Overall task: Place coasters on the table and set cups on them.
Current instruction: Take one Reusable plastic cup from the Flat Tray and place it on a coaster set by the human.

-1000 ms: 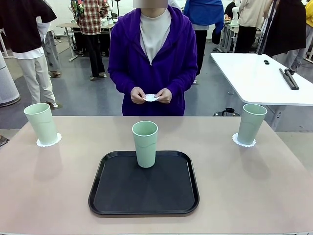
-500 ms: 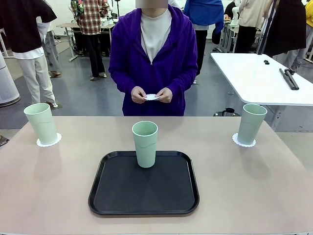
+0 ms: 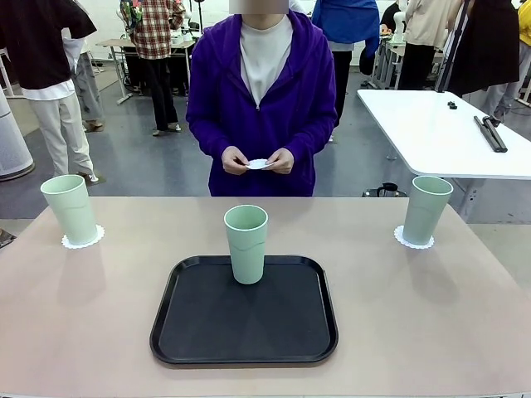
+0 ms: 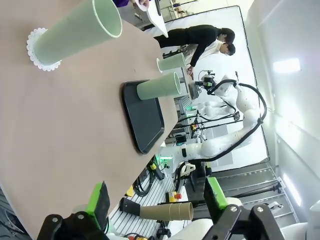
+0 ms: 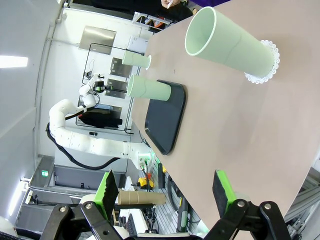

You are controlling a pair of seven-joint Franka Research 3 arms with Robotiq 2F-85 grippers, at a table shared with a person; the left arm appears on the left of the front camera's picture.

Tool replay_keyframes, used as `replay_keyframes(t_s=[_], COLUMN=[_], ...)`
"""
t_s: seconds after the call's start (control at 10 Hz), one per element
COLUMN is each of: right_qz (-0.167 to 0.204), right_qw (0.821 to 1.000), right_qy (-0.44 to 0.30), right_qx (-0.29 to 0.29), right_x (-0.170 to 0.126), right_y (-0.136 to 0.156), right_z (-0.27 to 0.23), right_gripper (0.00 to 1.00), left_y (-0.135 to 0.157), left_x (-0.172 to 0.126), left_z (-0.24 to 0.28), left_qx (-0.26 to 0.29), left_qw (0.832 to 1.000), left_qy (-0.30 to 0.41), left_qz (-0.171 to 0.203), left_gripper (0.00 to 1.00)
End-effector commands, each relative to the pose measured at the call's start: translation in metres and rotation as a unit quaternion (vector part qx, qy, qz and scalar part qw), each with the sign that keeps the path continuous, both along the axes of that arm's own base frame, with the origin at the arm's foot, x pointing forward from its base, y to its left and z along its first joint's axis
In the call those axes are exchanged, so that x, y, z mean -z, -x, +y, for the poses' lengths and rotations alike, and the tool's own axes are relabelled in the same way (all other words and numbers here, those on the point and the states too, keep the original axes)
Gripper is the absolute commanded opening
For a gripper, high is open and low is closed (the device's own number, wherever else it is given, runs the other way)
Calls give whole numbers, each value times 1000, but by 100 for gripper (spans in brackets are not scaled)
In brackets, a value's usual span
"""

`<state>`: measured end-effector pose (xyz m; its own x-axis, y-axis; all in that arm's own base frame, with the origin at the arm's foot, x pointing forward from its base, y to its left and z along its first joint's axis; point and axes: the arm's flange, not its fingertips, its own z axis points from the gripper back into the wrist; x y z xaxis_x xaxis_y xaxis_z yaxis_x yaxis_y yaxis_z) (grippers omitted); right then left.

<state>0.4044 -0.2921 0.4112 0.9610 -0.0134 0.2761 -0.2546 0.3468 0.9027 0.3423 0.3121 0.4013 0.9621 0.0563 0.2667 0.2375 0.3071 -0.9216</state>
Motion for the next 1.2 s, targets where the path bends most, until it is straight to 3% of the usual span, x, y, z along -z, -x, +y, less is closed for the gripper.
replay_keyframes(t_s=[0.0,1.1], right_qz=[2,2], right_qw=[1000,1000], right_qy=[3,3], right_qx=[-1,-1], right_x=[-1,-1], right_y=[-1,-1], right_z=[1,1], right_gripper=[100,100], left_y=[0,0], left_x=[4,4], left_z=[2,2], left_qx=[-2,-2], left_qw=[1000,1000], left_qy=[1,1], left_qz=[3,3], left_gripper=[100,100])
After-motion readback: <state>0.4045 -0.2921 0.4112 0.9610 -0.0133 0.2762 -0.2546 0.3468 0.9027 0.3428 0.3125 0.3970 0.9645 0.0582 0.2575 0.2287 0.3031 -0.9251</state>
